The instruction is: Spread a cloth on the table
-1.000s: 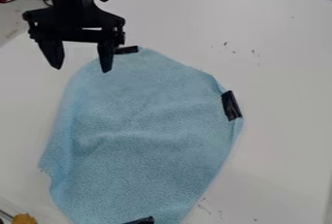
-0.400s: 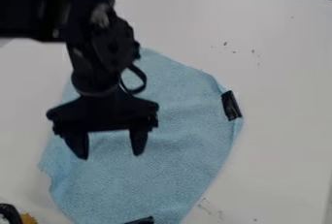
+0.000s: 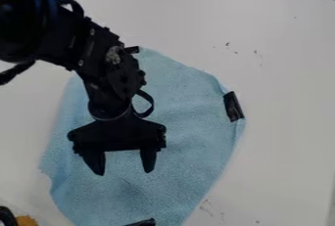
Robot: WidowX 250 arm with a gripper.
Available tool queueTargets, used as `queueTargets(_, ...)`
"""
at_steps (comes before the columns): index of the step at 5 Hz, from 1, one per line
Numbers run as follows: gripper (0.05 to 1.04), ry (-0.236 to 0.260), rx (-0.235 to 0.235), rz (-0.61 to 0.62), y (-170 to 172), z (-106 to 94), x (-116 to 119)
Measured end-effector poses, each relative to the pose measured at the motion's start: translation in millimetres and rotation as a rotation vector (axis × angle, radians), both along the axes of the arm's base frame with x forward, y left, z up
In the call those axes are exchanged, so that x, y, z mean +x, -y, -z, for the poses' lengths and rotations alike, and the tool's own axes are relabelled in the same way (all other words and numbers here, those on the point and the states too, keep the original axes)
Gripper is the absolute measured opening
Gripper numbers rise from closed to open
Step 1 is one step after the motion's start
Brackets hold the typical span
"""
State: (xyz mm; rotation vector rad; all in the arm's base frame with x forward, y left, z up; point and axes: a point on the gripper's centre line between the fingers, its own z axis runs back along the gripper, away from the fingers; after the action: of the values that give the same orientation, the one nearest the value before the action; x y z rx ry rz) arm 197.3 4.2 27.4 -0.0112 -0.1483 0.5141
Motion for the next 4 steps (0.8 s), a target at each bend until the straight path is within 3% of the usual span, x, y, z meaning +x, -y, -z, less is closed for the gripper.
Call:
queueTargets(2,1.0,0.031,-0.036,-0.024,4,23.9,2)
queueTargets(3,0.999,0.029,-0.039,-0.035,10,24.4,-3)
queueTargets(4,0.997,-0.025,-0.046,-0.039,27,21.9,-14)
